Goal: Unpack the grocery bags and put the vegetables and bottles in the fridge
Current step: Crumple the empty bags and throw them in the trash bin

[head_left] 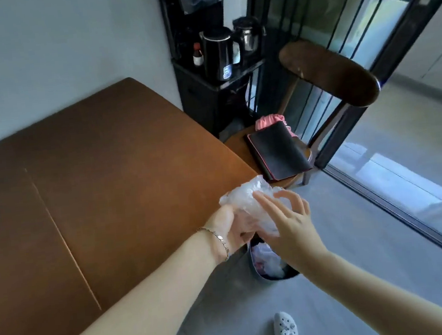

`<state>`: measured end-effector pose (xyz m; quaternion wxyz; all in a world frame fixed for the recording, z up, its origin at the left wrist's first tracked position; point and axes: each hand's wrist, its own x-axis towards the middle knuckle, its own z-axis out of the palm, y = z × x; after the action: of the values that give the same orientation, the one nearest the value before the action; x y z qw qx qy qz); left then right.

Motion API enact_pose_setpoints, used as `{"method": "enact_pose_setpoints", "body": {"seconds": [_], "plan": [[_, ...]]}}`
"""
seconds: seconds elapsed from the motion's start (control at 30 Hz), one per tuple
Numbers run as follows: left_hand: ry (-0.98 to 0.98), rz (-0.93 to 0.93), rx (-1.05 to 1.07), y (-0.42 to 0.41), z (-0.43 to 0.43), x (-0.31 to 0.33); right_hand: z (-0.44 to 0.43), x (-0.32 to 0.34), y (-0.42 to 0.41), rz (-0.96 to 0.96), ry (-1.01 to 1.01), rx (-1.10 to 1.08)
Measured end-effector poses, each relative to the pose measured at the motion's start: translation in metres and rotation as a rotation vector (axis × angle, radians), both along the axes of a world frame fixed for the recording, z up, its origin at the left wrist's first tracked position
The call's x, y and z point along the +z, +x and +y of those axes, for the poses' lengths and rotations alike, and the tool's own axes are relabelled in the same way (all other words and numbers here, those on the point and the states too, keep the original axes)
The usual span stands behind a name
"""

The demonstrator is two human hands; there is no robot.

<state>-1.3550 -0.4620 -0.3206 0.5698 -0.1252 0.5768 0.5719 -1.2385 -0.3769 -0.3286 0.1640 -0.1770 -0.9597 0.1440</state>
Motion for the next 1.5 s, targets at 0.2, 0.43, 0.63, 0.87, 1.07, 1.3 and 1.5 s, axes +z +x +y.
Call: {"method": "enact_pose_setpoints", "body": {"seconds": [0.2, 0.43, 0.63, 0.87, 1.07, 1.3, 1.5], "plan": [[-0.099, 0.185, -0.158, 0.045, 0.107, -0.044, 0.116, -0.064, 0.043, -0.242, -0.407, -0.374], [-0.436, 0.661, -0.457, 0.057, 0.155, -0.147, 0.180, -0.203, 0.053, -0.477, -0.904, -0.812], [-0.581, 0.588, -0.450, 0.065, 0.152, -0.224, 0.178, -0.298, 0.050, -0.592, -1.144, -0.898], [-0.637, 0.541, -0.416, 0.069, 0.138, -0.256, 0.173, -0.316, 0.052, -0.662, -1.075, -0.734], [-0.642, 0.545, -0.483, 0.064, 0.123, -0.230, 0.163, -0.254, 0.021, -0.962, -0.808, -0.246], [-0.709, 0.545, -0.435, 0.066, 0.043, -0.190, 0.086, -0.188, -0.019, -1.025, -0.599, 0.099], [-0.803, 0.546, -0.334, 0.078, -0.096, -0.185, -0.041, -0.187, -0.029, -1.077, -0.485, 0.285]]}}
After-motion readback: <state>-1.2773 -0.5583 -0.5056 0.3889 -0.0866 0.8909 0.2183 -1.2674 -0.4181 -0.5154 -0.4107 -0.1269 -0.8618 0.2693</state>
